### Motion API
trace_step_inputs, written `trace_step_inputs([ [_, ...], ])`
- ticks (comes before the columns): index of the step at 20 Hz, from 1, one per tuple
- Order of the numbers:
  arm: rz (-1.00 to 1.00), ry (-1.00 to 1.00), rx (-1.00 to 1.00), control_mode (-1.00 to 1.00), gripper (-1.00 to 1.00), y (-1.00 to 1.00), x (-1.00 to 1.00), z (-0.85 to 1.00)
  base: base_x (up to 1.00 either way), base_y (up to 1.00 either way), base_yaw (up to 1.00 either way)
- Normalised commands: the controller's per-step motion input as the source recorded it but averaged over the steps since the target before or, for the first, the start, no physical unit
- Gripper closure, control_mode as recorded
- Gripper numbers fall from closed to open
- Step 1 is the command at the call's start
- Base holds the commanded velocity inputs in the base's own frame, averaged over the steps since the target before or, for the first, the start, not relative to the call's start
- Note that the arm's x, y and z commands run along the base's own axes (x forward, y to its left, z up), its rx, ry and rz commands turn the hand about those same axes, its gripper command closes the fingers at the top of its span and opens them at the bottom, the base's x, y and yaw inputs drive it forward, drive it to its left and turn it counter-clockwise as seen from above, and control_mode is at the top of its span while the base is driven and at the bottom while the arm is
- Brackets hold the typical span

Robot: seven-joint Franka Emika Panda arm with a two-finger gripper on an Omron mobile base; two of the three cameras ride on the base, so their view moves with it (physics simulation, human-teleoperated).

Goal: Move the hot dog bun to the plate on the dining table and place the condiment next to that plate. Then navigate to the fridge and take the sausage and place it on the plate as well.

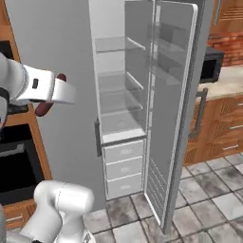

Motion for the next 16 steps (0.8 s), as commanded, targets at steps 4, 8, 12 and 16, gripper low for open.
trace_step_inputs([
  [4,0.0,0.0,0.0,1.0,1.0,0.0,0.0,0.0,-0.25,0.0,-0.98],
  [8,0.0,0.0,0.0,1.0,1.0,0.0,0.0,0.0,-0.17,0.0,-0.99],
  [12,0.0,0.0,0.0,1.0,1.0,0.0,0.0,0.0,0.02,-0.22,-0.92],
  [16,0.0,0.0,0.0,1.0,1.0,0.0,0.0,0.0,0.46,-0.6,-0.62],
])
